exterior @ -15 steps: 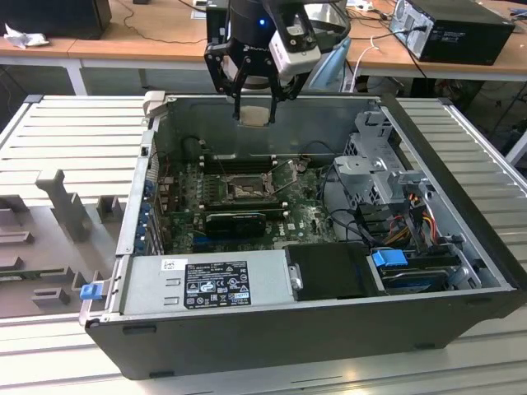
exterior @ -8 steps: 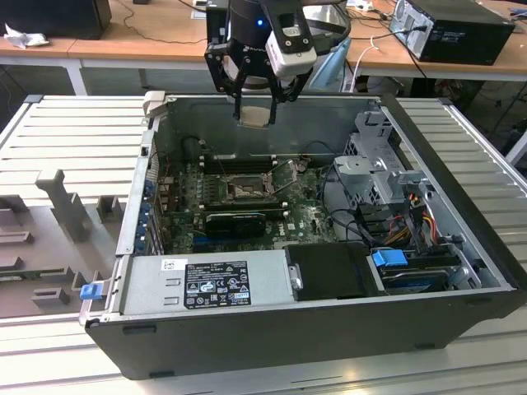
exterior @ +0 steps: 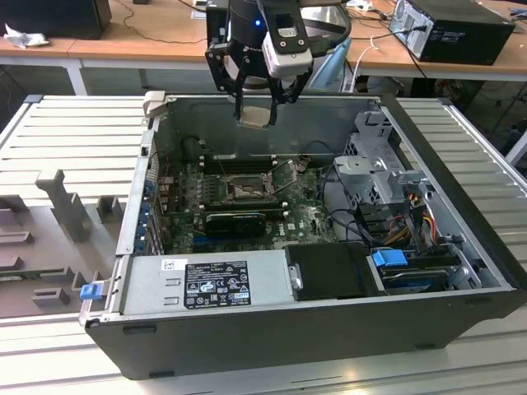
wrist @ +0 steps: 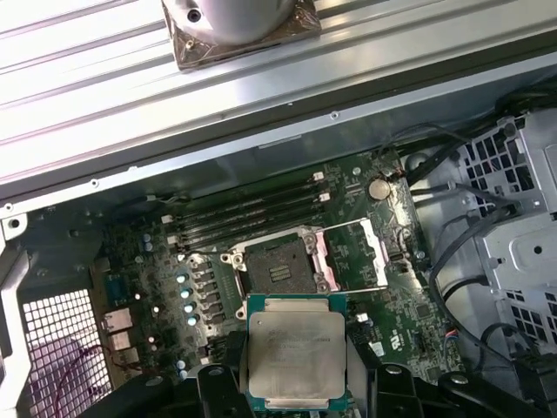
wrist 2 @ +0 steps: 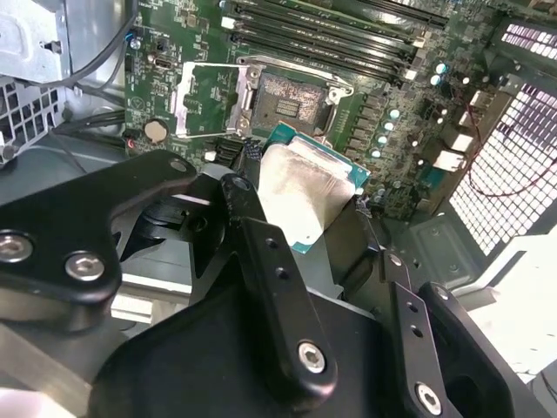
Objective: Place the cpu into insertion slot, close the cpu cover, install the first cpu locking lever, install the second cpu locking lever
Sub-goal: 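Place the cpu into insertion slot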
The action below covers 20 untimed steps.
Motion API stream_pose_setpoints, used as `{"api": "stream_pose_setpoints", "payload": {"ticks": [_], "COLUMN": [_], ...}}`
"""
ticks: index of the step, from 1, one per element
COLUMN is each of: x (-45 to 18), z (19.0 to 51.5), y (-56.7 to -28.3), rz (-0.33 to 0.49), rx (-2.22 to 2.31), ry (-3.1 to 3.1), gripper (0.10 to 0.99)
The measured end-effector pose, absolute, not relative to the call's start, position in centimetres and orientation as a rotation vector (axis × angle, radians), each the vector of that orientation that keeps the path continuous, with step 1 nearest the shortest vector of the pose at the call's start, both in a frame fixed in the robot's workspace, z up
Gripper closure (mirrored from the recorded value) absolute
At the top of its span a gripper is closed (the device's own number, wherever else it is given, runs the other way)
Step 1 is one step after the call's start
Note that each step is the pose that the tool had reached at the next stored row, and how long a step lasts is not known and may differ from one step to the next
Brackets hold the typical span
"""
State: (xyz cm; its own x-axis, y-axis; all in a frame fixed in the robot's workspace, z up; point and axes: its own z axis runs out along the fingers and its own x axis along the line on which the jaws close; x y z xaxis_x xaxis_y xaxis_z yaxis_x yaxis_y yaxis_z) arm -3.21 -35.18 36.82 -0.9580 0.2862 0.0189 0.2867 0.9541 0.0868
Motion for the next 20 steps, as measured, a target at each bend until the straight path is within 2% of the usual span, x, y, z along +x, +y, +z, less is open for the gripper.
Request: {"api": "stream_pose_setpoints", "payload": {"ticks": [20], "x": [-3.21], "z": [36.76], "y": [-35.18], "rz": [-0.140], "rx": [-0.587], "ry": [-3.081], "gripper": [0.549]}}
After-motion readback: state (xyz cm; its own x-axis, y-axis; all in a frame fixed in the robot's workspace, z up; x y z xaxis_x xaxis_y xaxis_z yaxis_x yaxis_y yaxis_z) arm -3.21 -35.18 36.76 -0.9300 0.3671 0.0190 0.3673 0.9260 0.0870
